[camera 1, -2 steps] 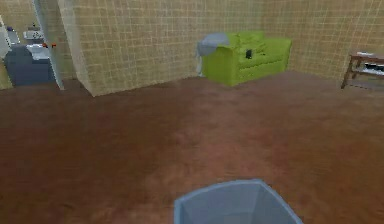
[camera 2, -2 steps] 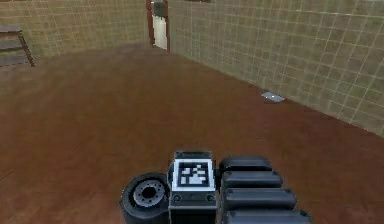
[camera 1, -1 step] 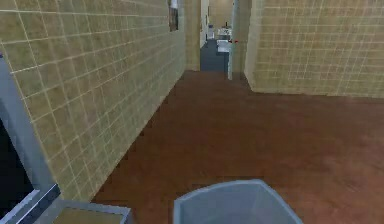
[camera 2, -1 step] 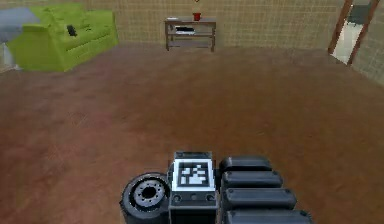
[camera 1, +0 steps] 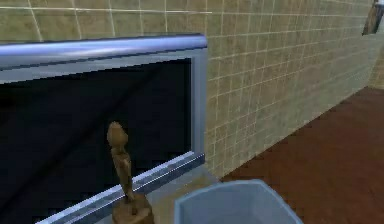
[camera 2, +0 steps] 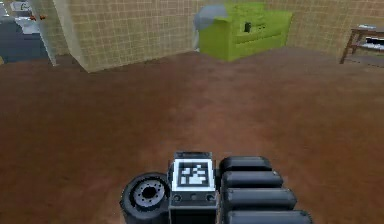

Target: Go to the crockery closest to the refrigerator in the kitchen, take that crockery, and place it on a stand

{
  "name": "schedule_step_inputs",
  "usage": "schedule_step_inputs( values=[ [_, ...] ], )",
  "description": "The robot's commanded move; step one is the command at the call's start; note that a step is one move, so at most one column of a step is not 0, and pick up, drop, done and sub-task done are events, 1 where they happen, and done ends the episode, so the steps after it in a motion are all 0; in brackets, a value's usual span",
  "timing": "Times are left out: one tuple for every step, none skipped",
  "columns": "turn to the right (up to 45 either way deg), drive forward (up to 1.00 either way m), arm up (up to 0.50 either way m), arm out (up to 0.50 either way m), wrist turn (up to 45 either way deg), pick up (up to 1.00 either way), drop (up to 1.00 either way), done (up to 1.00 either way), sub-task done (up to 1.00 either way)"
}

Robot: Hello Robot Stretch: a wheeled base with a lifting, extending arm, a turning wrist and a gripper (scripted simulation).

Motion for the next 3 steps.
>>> schedule_step_inputs(
  values=[
    [-39.0,0.0,0.0,0.0,0.0,0.0,0.0,0.0,0.0],
    [-45.0,0.0,0.0,0.0,0.0,0.0,0.0,0.0,0.0],
    [-45.0,0.0,0.0,0.0,0.0,0.0,0.0,0.0,0.0]
  ],
)
